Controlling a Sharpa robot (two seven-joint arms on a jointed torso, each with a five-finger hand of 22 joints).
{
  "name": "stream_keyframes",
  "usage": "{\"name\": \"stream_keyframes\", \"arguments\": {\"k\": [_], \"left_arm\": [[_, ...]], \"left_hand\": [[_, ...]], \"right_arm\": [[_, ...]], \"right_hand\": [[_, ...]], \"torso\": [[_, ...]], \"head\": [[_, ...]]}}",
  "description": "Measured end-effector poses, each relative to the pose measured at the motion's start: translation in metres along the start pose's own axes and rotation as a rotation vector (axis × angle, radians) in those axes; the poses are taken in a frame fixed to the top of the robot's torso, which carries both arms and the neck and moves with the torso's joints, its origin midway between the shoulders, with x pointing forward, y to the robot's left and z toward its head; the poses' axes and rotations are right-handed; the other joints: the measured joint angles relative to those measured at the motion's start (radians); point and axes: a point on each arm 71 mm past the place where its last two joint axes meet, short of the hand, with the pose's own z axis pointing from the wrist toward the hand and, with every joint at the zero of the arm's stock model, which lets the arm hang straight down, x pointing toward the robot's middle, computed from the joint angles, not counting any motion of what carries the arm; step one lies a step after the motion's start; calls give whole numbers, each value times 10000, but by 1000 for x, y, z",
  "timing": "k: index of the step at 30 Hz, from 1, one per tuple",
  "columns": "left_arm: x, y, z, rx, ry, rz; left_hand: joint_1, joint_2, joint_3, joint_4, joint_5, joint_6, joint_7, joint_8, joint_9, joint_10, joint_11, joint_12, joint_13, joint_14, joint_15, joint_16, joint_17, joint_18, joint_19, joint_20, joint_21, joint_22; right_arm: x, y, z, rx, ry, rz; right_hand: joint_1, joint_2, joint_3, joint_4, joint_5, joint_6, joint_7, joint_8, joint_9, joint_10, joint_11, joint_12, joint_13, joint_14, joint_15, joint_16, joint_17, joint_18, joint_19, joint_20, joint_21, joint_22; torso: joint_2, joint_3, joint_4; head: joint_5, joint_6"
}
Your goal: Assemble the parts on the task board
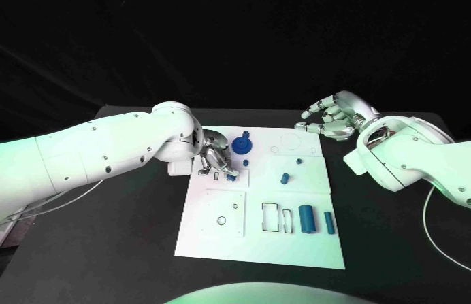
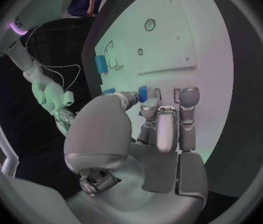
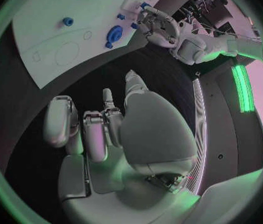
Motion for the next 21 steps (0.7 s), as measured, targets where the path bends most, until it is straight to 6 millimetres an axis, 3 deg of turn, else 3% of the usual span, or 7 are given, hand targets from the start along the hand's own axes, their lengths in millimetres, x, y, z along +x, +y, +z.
{"name": "stream_keyframes", "arguments": {"k": [9, 11, 21], "left_arm": [[1, 7, -10, 103, -546, -438], [2, 8, -10, 102, -671, -504], [14, 13, -9, 71, -1368, -662]], "left_hand": [[-119, -117, 41, 39, -1, 10, -6, 110, 69, 134, -27, 67, 140, 0, 0, 50, -1, 0, 90, -38, 170, 233], [-173, -171, 290, -152, -16, 27, -21, 110, 73, 202, -54, 77, 173, 0, 0, 89, -1, 0, 130, -49, 195, 294], [-536, -449, 692, -193, 26, 36, -28, 284, 223, 346, -125, 196, 266, 16, -57, 89, -2, 0, 255, -104, 380, 535]], "right_arm": [[0, -1, 0, 25, 4, -5], [0, -1, 0, 31, 3, -6], [-1, -2, -1, 56, -9, -11]], "right_hand": [[-8, 8, 0, 0, 0, 0, 0, 0, 8, 0, 0, 0, -1, 0, 0, 0, -1, 0, 0, 0, 0, -1], [-39, 39, 0, 0, 0, 0, 0, 0, 8, 0, 0, 0, -1, 0, 0, 0, -1, 0, 0, 0, 0, -2], [-39, 39, 0, 0, 0, 0, 0, 0, 7, 0, 0, 0, -2, 0, 0, 0, -2, 1, 0, 0, 0, -3]], "torso": [[-2, 4, 7], [-2, 4, 11], [-1, 4, 17]], "head": [[18, -16], [19, -20], [73, -69]]}}
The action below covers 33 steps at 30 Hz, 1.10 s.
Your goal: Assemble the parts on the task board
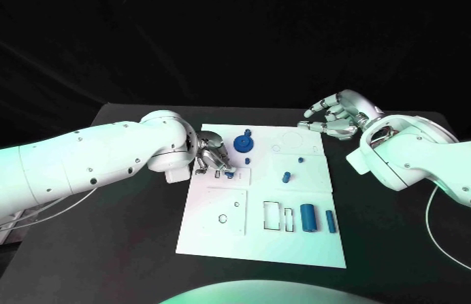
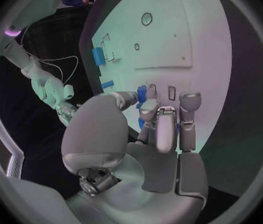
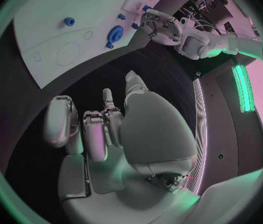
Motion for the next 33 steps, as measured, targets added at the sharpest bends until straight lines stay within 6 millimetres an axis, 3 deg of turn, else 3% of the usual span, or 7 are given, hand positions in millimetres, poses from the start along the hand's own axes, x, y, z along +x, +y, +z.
{"name": "stream_keyframes", "arguments": {"k": [2, 3, 4, 19, 20, 21, 33], "left_arm": [[2, 0, 0, 10, -100, -9], [3, 0, 0, 17, -156, -11], [3, 0, 1, 23, -213, -13], [9, -3, 3, 51, -838, 190], [9, -3, 3, 50, -851, 227], [9, -4, 3, 50, -861, 258], [9, -4, 3, -10, -952, 695]], "left_hand": [[-141, -58, 62, 60, 17, 54, -53, 58, 21, 1, -1, 0, -84, -16, -16, 32, 0, 0, 9, -9, 0, 4], [-242, -113, 474, -253, 17, 72, -70, 78, 49, 1, -2, 0, -125, -16, -16, 38, 0, 0, 35, -35, 40, 9], [-300, -139, 548, -304, 17, 73, -71, 78, 50, 1, -1, 0, -140, -16, -16, 39, 0, 0, 35, -36, 46, 9], [-706, -232, 648, -211, 96, 162, -156, 232, 144, 109, -39, -2, -69, 21, -52, 38, -2, -1, 34, -35, 90, 56], [-774, -270, 710, -272, 97, 175, -165, 236, 157, 109, -39, -2, -69, 9, -65, 39, -2, 0, 34, -35, 90, 59], [-837, -310, 1087, -649, 95, 206, -168, 240, 157, 109, -39, -2, -69, -15, -88, 38, -2, 0, 34, -35, 89, 59], [-1006, -378, 1087, -649, 237, 229, -156, 340, 213, 214, -73, 37, 1, -15, -88, 38, -3, 1, 70, -71, 171, 153]], "right_arm": [[0, 0, 0, 2, 1, 0], [0, 0, 0, 4, 1, 0], [0, 0, 0, 5, 0, -1], [0, -1, 0, 20, -6, -16], [0, -1, 0, 22, -6, -17], [0, -1, 0, 25, -5, -18], [1, -2, 0, 33, 3, -26]], "right_hand": [[0, 0, 0, 0, 0, 0, 0, 0, 0, 0, 0, 0, 0, 0, 0, 0, 0, -1, 0, 0, 0, 0], [0, 0, 0, 0, 0, 0, 0, 0, 0, 0, 0, 0, 0, 0, 0, 0, 0, 0, 0, 0, 0, 0], [0, 0, 0, 0, 0, 0, 0, 0, 0, 0, 0, 0, 0, 0, 0, 0, 0, -1, 0, 0, 0, -1], [0, 0, 0, 0, 0, 0, 0, 0, -1, 0, 0, 0, -1, 0, 0, 0, 8, -1, 0, 0, 0, -2], [0, 0, 0, 0, 0, 0, 0, 0, -1, 0, 0, 0, -1, 0, 0, 0, 8, 0, 0, 0, 0, -2], [0, 0, -6, -6, 0, 0, 0, 0, -1, 0, 0, 0, -1, 0, 0, 0, 8, -1, 0, 0, -21, -2], [0, 0, -28, -28, 0, 0, 0, 0, -3, 0, 0, 0, -2, 0, 0, 0, 6, -1, 0, 0, -47, -3]], "torso": [[2, -1, -6], [4, -2, -11], [6, -4, -16], [20, -7, -28], [21, -5, -28], [22, -4, -28], [15, 1, -28]], "head": [[8, -3], [14, -6], [17, -9], [20, -77], [20, -85], [20, -90], [39, -147]]}}
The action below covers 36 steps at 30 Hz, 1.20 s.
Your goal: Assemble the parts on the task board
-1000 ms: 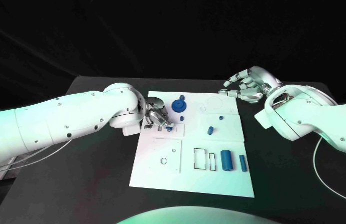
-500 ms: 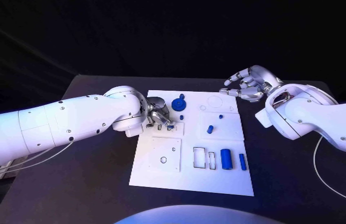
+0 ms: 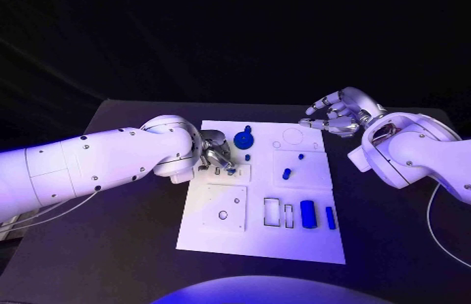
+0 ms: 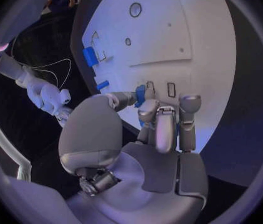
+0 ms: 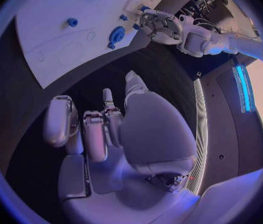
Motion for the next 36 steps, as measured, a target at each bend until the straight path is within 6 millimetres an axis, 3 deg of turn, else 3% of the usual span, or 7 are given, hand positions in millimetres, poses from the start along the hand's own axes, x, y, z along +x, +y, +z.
{"name": "stream_keyframes", "arguments": {"k": [36], "left_arm": [[0, -1, 4, -136, 102, 830]], "left_hand": [[-201, -49, 1, -3, 150, 105, -1, 93, 21, 105, -35, 77, 85, 8, -7, 0, -2, 0, 35, -36, 72, 94]], "right_arm": [[0, -1, 0, 10, -2, -11]], "right_hand": [[0, 0, -28, 29, 0, 0, 0, 41, 17, 0, 0, 0, 5, 0, 0, 0, -4, 0, 0, 0, 0, 6]], "torso": [[0, 1, -5]], "head": [[11, -74]]}}
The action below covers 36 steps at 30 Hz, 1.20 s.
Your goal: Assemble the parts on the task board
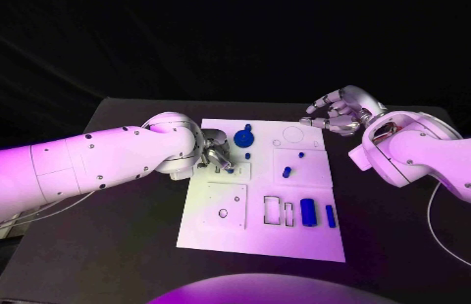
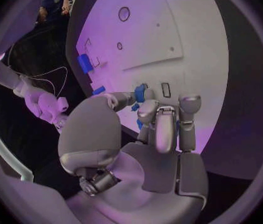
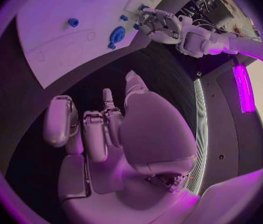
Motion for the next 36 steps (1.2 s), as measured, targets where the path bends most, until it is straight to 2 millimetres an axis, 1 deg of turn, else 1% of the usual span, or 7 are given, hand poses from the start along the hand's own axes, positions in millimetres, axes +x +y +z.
{"name": "stream_keyframes", "arguments": {"k": [2, 3, 17, 21, 23, 30, 36], "left_arm": [[0, 0, 0, -3, 11, 34], [0, 0, 0, -4, 19, 53], [0, 0, 0, -26, 139, 266], [0, 0, -1, -27, 153, 298], [0, 0, -1, -27, 157, 308], [0, 0, -1, -16, 159, 323], [1, 0, -2, 5, 129, 274]], "left_hand": [[-26, -13, 25, -25, 9, 1, 0, 0, 1, 0, 0, 0, 0, 29, -29, 0, 0, 0, 0, 0, 7, 12], [-30, -17, 152, -151, 9, 1, 0, 0, 0, 0, 0, 0, 0, 30, -30, 0, 0, -1, 0, 0, 7, 12], [-99, -66, 153, -153, 61, -23, -26, 55, 18, -1, 1, 41, 37, 29, -29, 0, 0, -1, 3, -3, 7, 11], [-99, -66, 153, -153, 125, -24, -26, 55, 18, 38, -37, 77, 53, 29, -29, 0, -1, 0, 37, -38, 7, 38], [-178, 13, 153, -153, 126, -23, -27, 55, 24, 37, -37, 77, 76, 29, -29, 0, -1, -1, 37, -38, 7, 39], [-178, 12, 182, -125, 126, -22, -26, 108, 38, 73, -2, 134, 113, -7, -65, 0, -1, -1, 37, -38, 6, 53], [-218, 51, 182, -125, 125, -20, -24, 108, 37, 109, -36, 135, 156, -7, -65, 0, -1, -1, 74, -1, 48, 132]], "right_arm": [[0, 0, 0, 1, 0, 0], [0, 0, 0, 1, -1, 0], [0, 0, 0, 2, -1, -2], [0, 0, 0, 3, -2, -3], [0, 0, 0, 3, -3, -4], [0, 0, 0, 3, -3, -6], [0, 0, 0, 3, -5, -7]], "right_hand": [[0, 0, 0, 0, 0, 0, 0, 0, 0, 0, 0, 0, 0, 0, 0, 0, 0, 1, 0, 0, 0, 0], [0, 0, 0, 0, 0, 0, 0, 0, 0, 0, 0, 0, 0, 0, 0, 0, 0, 0, 0, 0, 0, -1], [0, 0, 0, 0, 0, 0, 0, -1, -1, 0, 0, 0, -2, 0, 0, 0, -1, 0, 0, 0, 0, -3], [-1, 1, 0, 0, 0, 0, 0, 37, -1, 0, 0, -33, -2, 0, 0, 0, -1, 0, 0, 0, 0, -3], [-14, 13, 0, 0, 0, 0, 0, 37, -1, 0, 0, -40, -3, 0, 0, 0, -1, 0, 0, 0, 0, -3], [-42, 42, 0, -1, 0, 0, 0, 37, -2, 0, 0, -41, -3, 0, 0, 0, -2, 0, 0, 0, 0, -4], [-42, 42, 1, -1, 0, 0, 0, 37, 7, 0, 0, -41, -3, 0, 0, 0, 6, 0, 0, 0, 0, -4]], "torso": [[-2, 1, 0], [-2, 1, 0], [-2, -2, 7], [-1, -5, 7], [2, -6, 7], [4, -3, 7], [4, -3, 2]], "head": [[1, -6], [2, -8], [-7, -21], [-12, -22], [-12, -21], [-6, -17], [7, -24]]}}
